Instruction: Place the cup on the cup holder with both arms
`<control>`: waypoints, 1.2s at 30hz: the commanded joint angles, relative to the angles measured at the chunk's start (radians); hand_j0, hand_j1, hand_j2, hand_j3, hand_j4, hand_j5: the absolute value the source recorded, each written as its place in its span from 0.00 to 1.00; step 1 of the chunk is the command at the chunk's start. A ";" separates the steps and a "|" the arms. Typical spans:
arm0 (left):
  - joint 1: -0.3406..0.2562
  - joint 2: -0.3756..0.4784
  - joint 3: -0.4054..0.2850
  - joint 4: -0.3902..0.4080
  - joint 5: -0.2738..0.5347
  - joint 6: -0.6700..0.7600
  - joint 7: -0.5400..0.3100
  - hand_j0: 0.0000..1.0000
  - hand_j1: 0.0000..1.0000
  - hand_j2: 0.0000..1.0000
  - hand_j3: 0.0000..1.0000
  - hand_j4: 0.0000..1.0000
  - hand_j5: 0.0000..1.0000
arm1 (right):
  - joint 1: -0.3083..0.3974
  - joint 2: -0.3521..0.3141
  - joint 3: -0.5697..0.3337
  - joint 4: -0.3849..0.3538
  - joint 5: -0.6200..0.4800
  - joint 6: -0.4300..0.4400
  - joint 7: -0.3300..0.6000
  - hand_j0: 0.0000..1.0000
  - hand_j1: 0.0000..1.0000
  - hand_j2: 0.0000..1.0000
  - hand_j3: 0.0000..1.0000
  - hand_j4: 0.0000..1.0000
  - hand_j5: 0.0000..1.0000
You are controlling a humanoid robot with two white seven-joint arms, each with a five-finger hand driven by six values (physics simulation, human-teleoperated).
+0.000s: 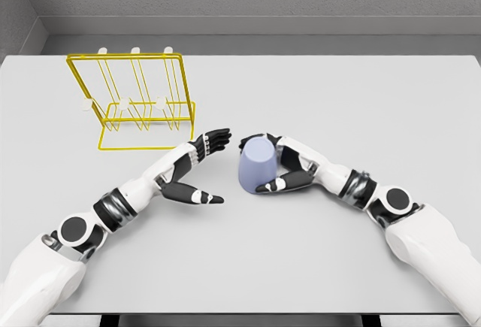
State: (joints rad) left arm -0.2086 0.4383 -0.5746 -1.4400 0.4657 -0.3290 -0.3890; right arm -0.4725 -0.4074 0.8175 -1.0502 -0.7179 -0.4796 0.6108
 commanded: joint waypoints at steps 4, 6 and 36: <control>0.002 0.002 0.006 0.001 0.007 0.008 0.001 1.00 1.00 1.00 1.00 1.00 1.00 | -0.006 0.001 -0.001 -0.001 -0.003 -0.004 0.000 1.00 1.00 1.00 1.00 1.00 1.00; 0.003 0.000 0.012 0.000 0.007 0.007 0.001 1.00 1.00 1.00 1.00 1.00 1.00 | -0.006 0.001 -0.003 -0.001 -0.003 -0.005 0.000 1.00 1.00 1.00 1.00 1.00 1.00; -0.066 -0.168 0.022 0.161 -0.078 0.005 -0.005 1.00 1.00 1.00 1.00 1.00 1.00 | -0.281 -0.380 -0.014 0.016 0.469 -0.131 0.000 1.00 1.00 1.00 1.00 1.00 1.00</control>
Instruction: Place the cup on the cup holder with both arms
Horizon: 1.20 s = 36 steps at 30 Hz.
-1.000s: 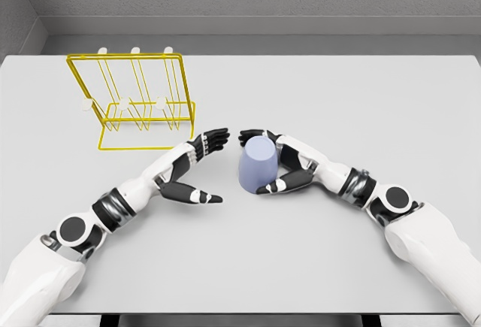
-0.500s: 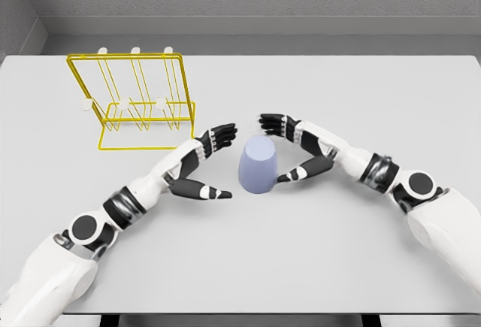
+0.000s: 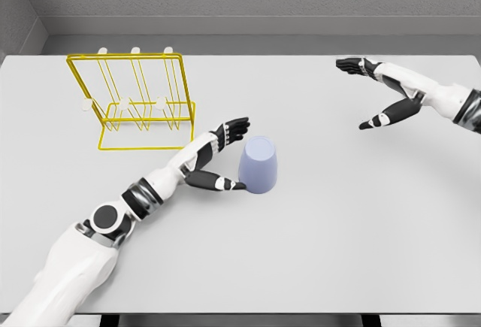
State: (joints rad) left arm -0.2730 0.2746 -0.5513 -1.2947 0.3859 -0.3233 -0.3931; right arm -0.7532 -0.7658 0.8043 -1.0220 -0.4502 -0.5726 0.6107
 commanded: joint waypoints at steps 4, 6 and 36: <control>0.000 -0.014 -0.009 0.014 0.002 -0.002 -0.003 1.00 1.00 1.00 1.00 1.00 1.00 | -0.011 -0.067 -0.004 -0.012 0.476 -0.038 -0.287 1.00 1.00 1.00 1.00 1.00 1.00; 0.000 -0.020 -0.012 0.012 0.002 0.000 -0.003 1.00 1.00 1.00 1.00 1.00 1.00 | -0.020 -0.078 -0.004 -0.015 0.476 -0.038 -0.289 1.00 1.00 1.00 1.00 1.00 1.00; -0.017 -0.072 -0.015 0.044 -0.015 0.000 -0.003 1.00 1.00 1.00 1.00 1.00 1.00 | -0.023 -0.060 -0.017 -0.001 0.464 -0.038 -0.302 1.00 1.00 1.00 1.00 1.00 1.00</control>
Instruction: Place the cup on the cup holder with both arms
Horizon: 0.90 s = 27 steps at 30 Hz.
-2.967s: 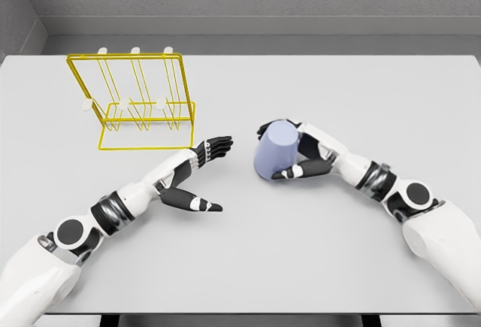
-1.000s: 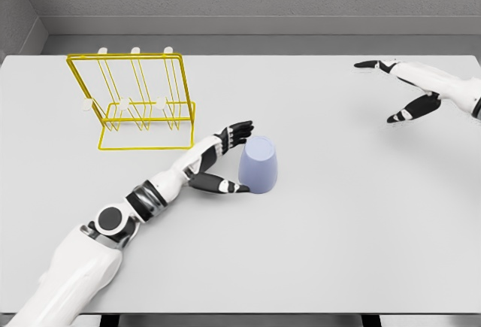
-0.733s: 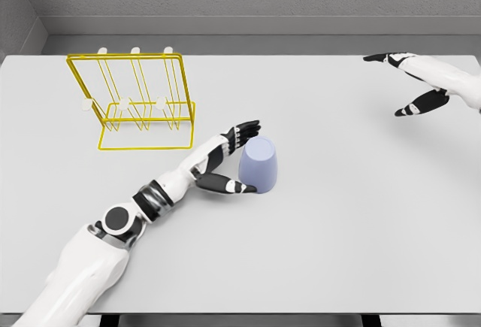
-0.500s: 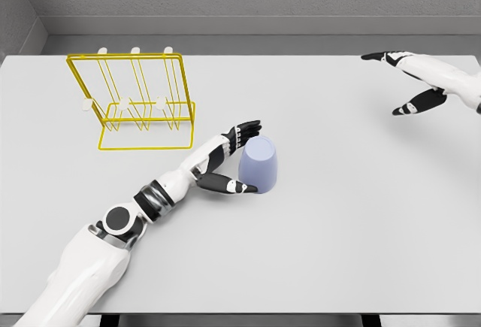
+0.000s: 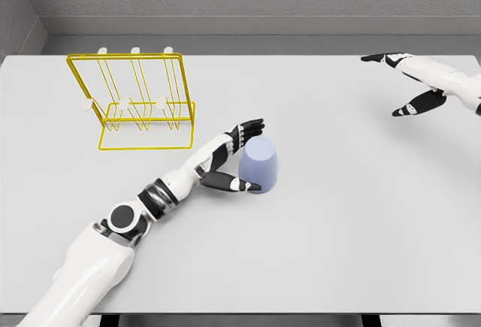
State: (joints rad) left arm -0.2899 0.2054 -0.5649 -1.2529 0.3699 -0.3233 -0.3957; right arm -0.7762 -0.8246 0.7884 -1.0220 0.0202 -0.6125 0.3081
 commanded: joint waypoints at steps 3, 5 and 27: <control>0.000 -0.020 0.002 0.010 -0.022 0.000 0.000 1.00 1.00 1.00 1.00 1.00 1.00 | 0.000 -0.001 -0.001 0.000 -0.006 0.002 0.002 1.00 1.00 1.00 1.00 1.00 1.00; 0.000 -0.021 0.002 0.013 -0.022 0.000 0.001 1.00 1.00 1.00 1.00 1.00 1.00 | 0.000 0.001 -0.001 -0.001 -0.006 0.002 0.002 1.00 1.00 1.00 1.00 1.00 1.00; -0.017 -0.035 0.000 0.032 -0.020 -0.003 -0.026 0.65 0.65 0.65 0.65 0.65 0.65 | 0.000 -0.001 -0.001 -0.004 -0.006 0.002 0.000 1.00 1.00 1.00 1.00 1.00 1.00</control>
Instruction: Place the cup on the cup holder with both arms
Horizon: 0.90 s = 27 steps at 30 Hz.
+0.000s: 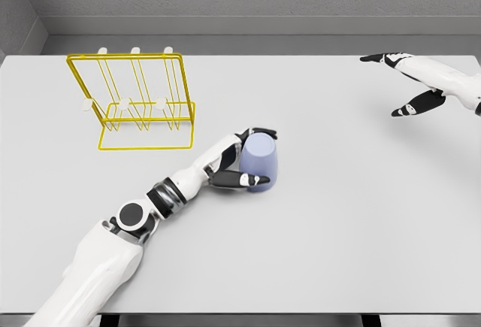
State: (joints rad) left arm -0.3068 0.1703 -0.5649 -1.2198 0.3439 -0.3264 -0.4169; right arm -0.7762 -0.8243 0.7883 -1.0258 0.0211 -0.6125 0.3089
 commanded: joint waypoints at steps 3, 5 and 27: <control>0.002 0.001 0.000 -0.003 0.006 0.000 -0.005 0.61 0.61 0.61 0.61 0.61 0.61 | 0.000 -0.001 -0.001 -0.002 -0.007 0.002 -0.001 1.00 1.00 1.00 1.00 1.00 1.00; 0.005 0.003 0.002 -0.012 0.009 -0.002 -0.014 0.61 0.61 0.61 0.61 0.61 0.61 | 0.000 -0.001 -0.001 -0.002 -0.007 0.002 -0.001 1.00 1.00 1.00 1.00 1.00 1.00; 0.178 0.293 0.175 -0.425 0.182 0.029 -0.068 0.55 0.55 0.55 0.55 0.55 0.55 | -0.002 0.001 -0.001 -0.004 -0.007 0.002 -0.001 1.00 1.00 1.00 1.00 1.00 1.00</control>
State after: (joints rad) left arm -0.1243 0.4051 -0.4192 -1.6137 0.4771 -0.3006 -0.4854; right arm -0.7777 -0.8228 0.7883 -1.0291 0.0209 -0.6124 0.3088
